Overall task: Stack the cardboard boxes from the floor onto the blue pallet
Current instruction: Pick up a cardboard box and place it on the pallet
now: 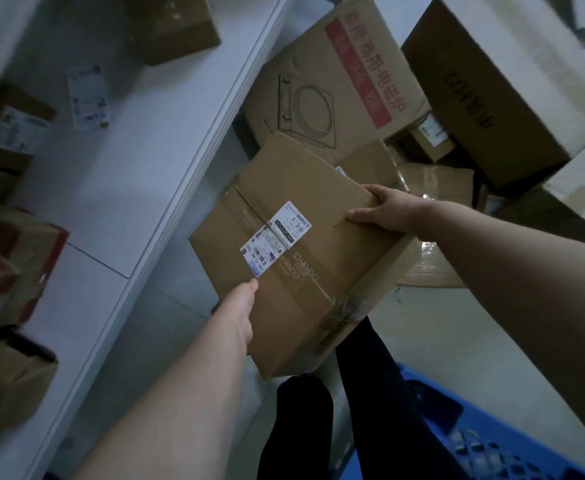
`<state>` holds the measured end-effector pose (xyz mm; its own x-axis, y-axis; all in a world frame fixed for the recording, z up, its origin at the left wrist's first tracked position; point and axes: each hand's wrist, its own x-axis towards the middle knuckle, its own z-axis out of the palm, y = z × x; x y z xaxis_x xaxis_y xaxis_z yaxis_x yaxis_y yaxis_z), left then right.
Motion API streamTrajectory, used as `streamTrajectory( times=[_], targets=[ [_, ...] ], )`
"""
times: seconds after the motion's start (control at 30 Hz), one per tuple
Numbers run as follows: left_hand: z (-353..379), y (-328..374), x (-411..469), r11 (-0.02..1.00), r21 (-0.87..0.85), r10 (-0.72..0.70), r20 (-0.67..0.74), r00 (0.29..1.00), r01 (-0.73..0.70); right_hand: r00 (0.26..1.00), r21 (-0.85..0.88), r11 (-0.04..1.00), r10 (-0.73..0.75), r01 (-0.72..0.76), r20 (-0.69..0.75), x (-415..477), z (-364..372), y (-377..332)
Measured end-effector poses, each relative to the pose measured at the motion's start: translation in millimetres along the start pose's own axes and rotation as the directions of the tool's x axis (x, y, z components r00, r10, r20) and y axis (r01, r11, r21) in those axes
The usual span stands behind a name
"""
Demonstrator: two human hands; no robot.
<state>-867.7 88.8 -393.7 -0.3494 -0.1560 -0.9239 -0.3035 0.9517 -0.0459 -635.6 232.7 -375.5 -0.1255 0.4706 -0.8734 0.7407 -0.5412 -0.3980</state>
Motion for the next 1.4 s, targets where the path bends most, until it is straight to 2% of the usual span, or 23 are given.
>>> streamTrajectory(
  times=[0.13,0.27,0.43,0.6,0.87,1.0,1.13,1.23,1.4],
  targets=[
    [28,15,-41,0.991,0.114,0.066,0.031,0.997,-0.069,0.998,0.060,0.997,0.040,-0.037,-0.049,-28,-42,26],
    [53,38,-58,0.976,0.163,0.145,0.018,0.989,-0.146,0.994,0.223,0.974,0.067,-0.046,-0.089,-48,-73,51],
    [74,75,-60,0.931,0.253,0.266,0.015,0.964,-0.261,0.984,0.445,0.894,0.127,-0.058,-0.127,-70,-87,75],
    [85,101,-83,0.826,0.399,0.394,0.099,0.914,-0.399,0.954,0.619,0.784,0.223,-0.052,-0.203,-105,-74,96],
    [112,116,-98,0.587,0.597,0.534,0.223,0.816,-0.547,0.861,0.824,0.562,0.380,0.074,-0.337,-191,-9,124],
    [117,71,-183,0.427,0.618,0.581,0.371,0.724,-0.660,0.822,0.897,0.433,0.478,0.087,-0.310,-229,26,149],
    [143,34,-202,0.241,0.673,0.621,0.447,0.644,-0.699,0.772,0.944,0.306,0.567,0.128,-0.288,-264,58,180],
    [161,-1,-214,0.110,0.710,0.596,0.513,0.618,-0.695,0.714,0.953,0.240,0.634,0.185,-0.298,-292,82,205],
    [190,-71,-229,-0.018,0.736,0.519,0.585,0.623,-0.676,0.661,0.959,0.098,0.705,0.268,-0.257,-330,126,257]
  ],
)
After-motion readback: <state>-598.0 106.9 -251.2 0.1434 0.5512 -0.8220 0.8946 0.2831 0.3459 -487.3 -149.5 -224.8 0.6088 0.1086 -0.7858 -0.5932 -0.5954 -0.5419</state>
